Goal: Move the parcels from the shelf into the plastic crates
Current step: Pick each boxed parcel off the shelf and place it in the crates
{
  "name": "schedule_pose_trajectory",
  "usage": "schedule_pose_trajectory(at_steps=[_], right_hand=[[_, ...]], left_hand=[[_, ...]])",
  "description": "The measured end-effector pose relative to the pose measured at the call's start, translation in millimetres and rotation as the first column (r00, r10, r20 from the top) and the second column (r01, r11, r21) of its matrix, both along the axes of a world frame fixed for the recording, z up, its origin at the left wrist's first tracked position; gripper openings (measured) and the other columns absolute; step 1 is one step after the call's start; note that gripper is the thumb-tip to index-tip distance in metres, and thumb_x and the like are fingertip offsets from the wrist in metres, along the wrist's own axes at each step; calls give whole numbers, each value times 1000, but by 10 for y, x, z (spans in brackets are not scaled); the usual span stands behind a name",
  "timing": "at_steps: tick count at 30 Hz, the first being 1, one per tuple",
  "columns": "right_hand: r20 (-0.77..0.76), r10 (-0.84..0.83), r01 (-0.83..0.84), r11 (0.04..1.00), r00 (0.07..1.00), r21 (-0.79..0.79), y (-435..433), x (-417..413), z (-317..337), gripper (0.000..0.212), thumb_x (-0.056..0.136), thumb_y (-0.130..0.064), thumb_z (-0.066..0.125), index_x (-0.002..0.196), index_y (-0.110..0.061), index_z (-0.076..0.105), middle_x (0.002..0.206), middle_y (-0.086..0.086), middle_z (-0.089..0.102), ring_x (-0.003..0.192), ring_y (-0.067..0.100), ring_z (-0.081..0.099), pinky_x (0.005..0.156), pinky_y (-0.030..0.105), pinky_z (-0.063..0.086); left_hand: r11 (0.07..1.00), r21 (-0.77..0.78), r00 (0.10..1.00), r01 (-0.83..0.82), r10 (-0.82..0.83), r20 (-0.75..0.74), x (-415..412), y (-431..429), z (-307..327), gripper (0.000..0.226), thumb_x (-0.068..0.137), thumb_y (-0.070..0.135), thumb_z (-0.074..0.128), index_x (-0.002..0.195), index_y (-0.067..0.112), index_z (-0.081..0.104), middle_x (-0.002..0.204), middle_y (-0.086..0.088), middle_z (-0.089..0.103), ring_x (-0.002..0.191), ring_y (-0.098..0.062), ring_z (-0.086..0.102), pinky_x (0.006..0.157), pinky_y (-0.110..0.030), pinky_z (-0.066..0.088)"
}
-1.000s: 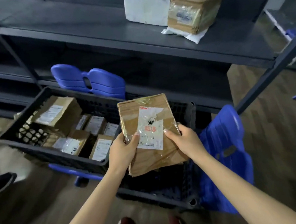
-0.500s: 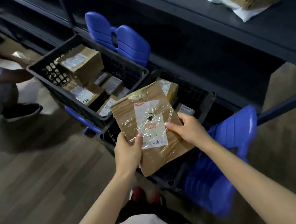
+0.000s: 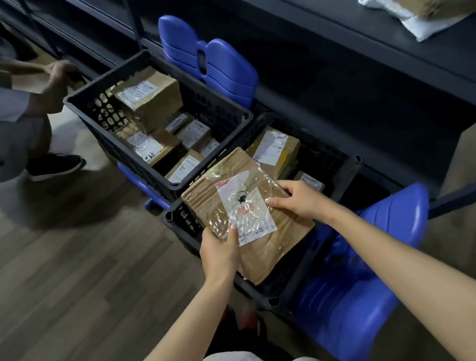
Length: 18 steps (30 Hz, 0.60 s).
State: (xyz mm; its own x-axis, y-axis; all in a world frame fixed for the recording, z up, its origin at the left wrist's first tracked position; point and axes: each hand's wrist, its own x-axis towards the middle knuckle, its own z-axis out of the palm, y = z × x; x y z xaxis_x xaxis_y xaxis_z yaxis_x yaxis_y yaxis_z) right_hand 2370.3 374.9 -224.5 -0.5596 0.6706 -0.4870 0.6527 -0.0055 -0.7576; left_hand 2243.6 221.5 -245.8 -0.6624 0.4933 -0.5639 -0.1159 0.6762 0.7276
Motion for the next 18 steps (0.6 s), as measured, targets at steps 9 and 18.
schedule_pose_trajectory(at_steps=[9, 18], right_hand=[[43, 138, -134, 987, 989, -84, 249, -262, -443, 45, 80, -42, 71, 120, -24, 63, 111, -10, 69, 105, 10, 64, 100, 41, 48], [93, 182, -174, 981, 979, -90, 430, -409, -722, 55, 88, -31, 66, 139, -17, 47, 125, -9, 55, 109, 5, 48, 95, 23, 37]], left_hand=[[991, -113, 997, -69, 73, 30, -76, 170, -371, 50, 93, 33, 55, 128, -1, 43, 127, -17, 55, 114, -32, 54, 90, -40, 45], [951, -275, 980, -144, 176, 93, -109, 506, -638, 57, 96, 29, 51, 136, -4, 28, 132, -19, 48, 114, -35, 54, 93, -41, 46]])
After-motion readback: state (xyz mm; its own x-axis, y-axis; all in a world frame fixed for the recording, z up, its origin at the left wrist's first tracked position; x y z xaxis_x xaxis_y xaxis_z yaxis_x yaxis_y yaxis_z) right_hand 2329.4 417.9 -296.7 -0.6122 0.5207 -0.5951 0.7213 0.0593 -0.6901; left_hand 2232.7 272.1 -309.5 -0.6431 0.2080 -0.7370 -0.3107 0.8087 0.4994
